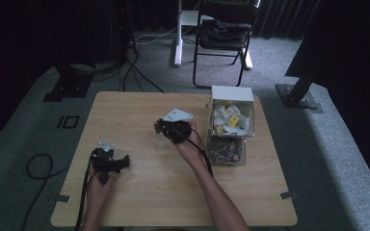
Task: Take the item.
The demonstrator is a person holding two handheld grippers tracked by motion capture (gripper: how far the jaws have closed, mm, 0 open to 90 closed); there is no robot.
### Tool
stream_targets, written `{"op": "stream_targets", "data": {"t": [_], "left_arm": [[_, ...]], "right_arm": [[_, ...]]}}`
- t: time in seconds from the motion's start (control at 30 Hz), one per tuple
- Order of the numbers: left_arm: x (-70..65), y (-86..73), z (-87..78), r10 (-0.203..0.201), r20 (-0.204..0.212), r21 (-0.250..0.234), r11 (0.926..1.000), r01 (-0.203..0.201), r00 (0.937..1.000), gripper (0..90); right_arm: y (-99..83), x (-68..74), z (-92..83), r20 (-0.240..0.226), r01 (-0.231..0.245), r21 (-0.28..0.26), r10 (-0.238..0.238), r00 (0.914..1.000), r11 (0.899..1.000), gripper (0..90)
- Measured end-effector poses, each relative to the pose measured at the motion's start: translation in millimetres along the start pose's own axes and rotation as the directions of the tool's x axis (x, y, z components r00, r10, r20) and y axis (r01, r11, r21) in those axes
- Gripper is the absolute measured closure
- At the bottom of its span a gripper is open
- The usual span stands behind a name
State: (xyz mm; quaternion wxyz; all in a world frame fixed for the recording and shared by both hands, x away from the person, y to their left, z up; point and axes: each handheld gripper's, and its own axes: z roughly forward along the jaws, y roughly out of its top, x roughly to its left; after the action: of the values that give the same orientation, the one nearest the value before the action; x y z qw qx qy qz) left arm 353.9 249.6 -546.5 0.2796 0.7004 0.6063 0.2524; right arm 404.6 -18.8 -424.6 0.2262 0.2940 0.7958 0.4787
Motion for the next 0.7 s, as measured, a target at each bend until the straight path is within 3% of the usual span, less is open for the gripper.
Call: {"op": "stream_targets", "data": {"t": [0.43,0.47,0.53,0.57,0.6,0.7], "left_arm": [[0.0,0.0,0.0,0.000,0.000,0.000,1.0000,0.000,1.0000,7.8],[0.0,0.0,-0.1,0.000,0.001,0.001,1.0000,0.000,1.0000,7.8],[0.0,0.0,0.0,0.000,0.000,0.000,1.0000,0.000,1.0000,7.8],[0.0,0.0,0.0,0.000,0.000,0.000,1.0000,0.000,1.0000,7.8],[0.0,0.0,0.0,-0.001,0.000,0.000,1.0000,0.001,1.0000,7.8],[0.0,0.0,0.0,0.000,0.000,0.000,1.0000,0.000,1.0000,7.8]], "right_arm": [[0.3,1.5,4.8,-0.003,-0.009,0.004,0.009,1.0000,1.000,86.0],[0.1,1.6,5.5,-0.018,-0.006,0.005,0.007,0.9998,1.000,80.6],[0.2,3.3,6.2,-0.026,-0.006,0.004,0.006,0.9996,1.000,47.4],[0.2,3.3,6.2,-0.026,-0.006,0.004,0.006,0.9996,1.000,47.4],[1.2,4.9,6.0,-0.024,-0.004,0.007,0.004,0.9997,1.000,36.4],[1.9,6.0,6.9,-0.036,0.008,0.021,-0.007,0.9993,1.000,31.5]]}}
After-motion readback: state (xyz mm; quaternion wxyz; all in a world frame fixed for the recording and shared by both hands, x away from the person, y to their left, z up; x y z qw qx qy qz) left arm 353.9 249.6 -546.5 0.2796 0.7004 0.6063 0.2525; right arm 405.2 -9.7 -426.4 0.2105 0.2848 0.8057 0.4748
